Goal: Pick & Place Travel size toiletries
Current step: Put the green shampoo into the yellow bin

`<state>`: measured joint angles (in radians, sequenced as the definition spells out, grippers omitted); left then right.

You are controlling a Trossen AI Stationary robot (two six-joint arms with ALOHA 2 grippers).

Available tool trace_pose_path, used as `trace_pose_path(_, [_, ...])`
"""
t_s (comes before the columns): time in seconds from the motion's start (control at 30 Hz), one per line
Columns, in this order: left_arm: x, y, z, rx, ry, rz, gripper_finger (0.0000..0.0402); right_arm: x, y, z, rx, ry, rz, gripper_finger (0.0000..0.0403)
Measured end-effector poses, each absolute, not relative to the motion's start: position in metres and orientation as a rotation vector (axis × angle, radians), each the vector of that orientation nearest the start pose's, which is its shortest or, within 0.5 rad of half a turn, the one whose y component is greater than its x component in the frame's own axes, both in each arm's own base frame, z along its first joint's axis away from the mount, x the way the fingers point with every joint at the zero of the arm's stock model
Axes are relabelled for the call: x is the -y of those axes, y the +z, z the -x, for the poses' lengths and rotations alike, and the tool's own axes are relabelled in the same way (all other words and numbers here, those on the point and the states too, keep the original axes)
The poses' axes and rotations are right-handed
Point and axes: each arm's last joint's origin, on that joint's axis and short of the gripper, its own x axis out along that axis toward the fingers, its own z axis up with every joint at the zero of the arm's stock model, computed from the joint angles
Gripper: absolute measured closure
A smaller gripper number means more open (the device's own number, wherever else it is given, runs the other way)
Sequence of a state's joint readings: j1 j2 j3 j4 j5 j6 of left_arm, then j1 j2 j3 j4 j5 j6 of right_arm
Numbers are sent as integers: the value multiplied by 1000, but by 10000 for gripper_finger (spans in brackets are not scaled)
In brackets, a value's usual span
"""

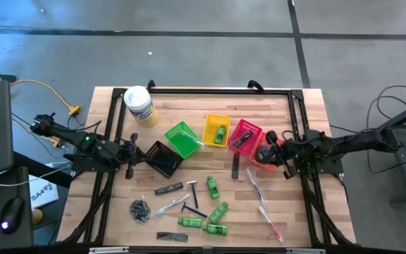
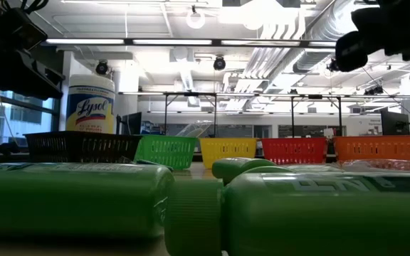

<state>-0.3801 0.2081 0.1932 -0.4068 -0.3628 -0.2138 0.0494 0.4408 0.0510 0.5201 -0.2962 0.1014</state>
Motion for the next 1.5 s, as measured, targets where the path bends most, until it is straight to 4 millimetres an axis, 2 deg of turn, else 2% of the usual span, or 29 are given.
trace_pose_path(0.17, [25,176,-91,-388,42,55,402,-14,179,-123,100,337,-82,400])
trace_pose_path(0.4, [25,176,-91,-385,42,56,402,-13,179,-124,97,327,-78,401])
trace_pose_path(0.6, [25,176,-91,-382,41,58,402,-11,176,-125,74,227,-69,401])
trace_pose_path(0.83, [25,176,-91,-382,41,58,402,-11,169,-125,0,226,-73,401])
trace_pose_path(1.5, [25,176,-91,-382,42,74,402,-11,166,-125,-27,227,-75,401])
